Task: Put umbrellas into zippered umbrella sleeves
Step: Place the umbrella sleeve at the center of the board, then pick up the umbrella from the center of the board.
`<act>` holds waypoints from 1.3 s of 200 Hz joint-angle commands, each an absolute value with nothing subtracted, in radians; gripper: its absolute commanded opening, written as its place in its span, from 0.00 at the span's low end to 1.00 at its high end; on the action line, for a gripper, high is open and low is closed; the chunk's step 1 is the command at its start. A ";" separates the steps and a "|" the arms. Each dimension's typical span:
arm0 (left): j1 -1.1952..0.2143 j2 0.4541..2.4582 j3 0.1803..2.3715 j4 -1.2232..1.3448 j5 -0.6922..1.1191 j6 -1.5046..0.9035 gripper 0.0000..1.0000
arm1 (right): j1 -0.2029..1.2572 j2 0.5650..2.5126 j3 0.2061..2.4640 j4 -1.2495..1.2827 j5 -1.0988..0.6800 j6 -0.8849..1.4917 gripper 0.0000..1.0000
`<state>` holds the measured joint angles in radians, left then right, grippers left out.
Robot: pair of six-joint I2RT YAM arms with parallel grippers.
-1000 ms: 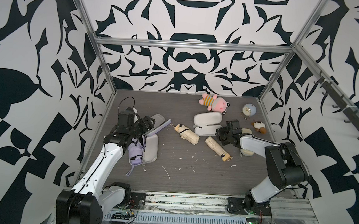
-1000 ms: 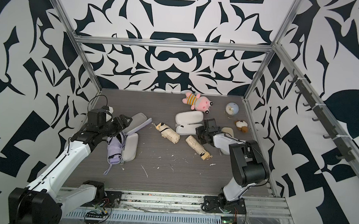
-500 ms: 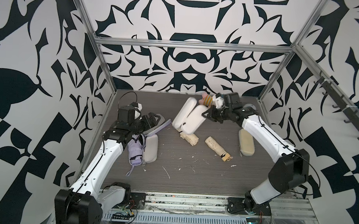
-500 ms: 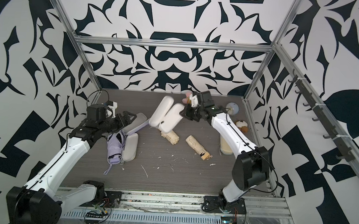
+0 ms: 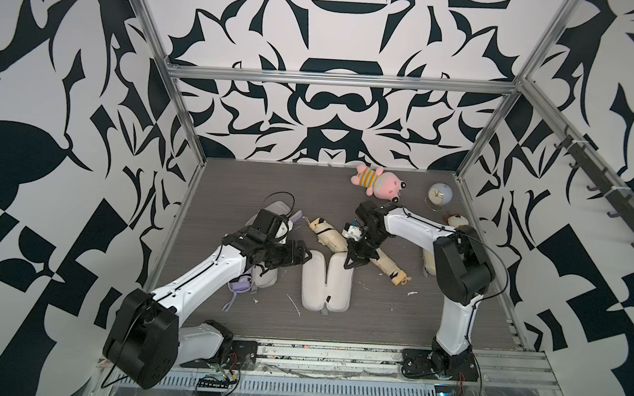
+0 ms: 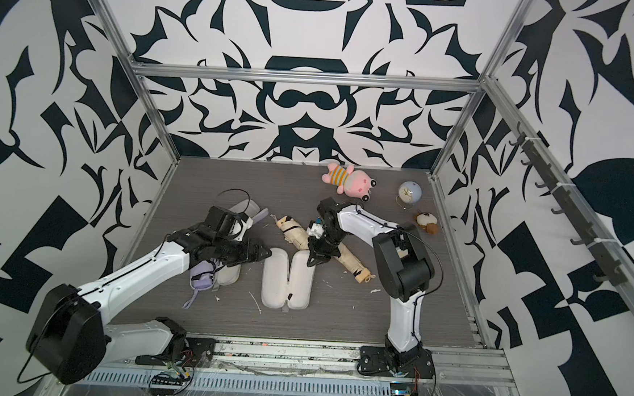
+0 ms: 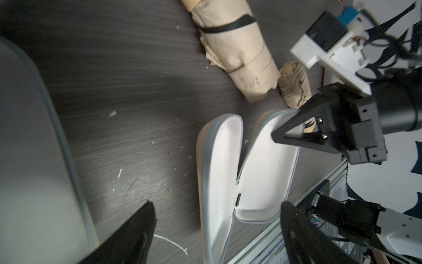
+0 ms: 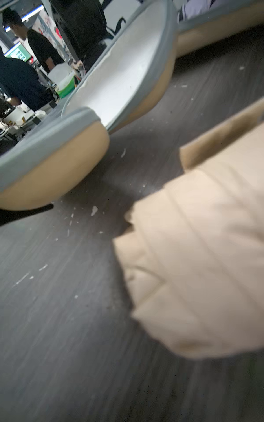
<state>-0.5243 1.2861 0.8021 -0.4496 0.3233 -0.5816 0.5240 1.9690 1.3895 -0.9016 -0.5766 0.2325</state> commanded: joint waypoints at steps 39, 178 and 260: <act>-0.558 1.389 0.777 -0.449 0.305 -0.607 0.79 | 0.521 1.808 1.491 -1.046 -0.362 0.117 0.47; -0.568 1.515 0.738 -0.311 0.348 -0.697 0.62 | 0.487 1.954 1.401 -0.999 0.164 0.000 0.78; -0.609 1.485 0.662 -0.175 0.362 -0.904 0.29 | 0.593 1.675 1.425 -1.017 0.132 0.325 0.13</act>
